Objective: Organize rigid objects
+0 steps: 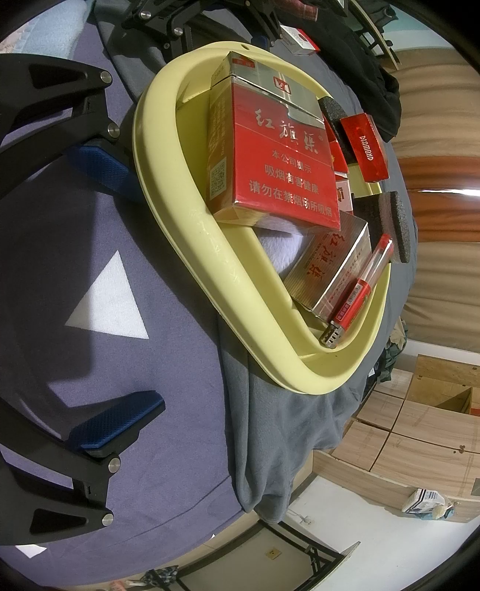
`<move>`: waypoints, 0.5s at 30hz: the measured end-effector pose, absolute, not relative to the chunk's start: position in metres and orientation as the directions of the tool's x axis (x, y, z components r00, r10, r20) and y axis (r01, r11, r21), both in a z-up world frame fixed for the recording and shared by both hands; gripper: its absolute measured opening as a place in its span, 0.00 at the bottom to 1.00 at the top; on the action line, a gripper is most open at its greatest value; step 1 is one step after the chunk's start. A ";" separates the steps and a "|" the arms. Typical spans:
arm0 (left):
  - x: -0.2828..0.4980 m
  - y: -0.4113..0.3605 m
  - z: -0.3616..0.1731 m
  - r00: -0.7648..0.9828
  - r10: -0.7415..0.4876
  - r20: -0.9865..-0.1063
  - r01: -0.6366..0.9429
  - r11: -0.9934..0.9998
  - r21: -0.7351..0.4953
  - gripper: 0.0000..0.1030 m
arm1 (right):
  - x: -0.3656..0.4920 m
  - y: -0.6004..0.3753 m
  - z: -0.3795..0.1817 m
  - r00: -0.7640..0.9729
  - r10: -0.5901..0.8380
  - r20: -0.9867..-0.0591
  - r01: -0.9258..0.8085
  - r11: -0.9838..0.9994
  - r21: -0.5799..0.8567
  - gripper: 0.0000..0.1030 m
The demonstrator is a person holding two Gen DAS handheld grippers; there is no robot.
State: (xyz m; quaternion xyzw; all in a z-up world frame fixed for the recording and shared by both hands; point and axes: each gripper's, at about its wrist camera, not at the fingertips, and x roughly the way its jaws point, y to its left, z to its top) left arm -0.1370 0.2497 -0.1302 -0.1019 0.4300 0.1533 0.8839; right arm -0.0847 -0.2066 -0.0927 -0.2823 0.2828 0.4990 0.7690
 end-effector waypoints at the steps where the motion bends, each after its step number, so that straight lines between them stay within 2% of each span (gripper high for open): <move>1: -0.137 0.250 -0.130 0.583 0.183 -0.791 -0.359 0.932 -0.048 1.00 | -0.085 -0.206 -0.093 0.342 0.608 -0.717 -0.927 0.343 -0.152 1.00; 15: -0.137 0.250 -0.130 0.583 0.183 -0.791 -0.359 0.932 -0.048 1.00 | -0.085 -0.206 -0.093 0.342 0.608 -0.717 -0.927 0.343 -0.152 1.00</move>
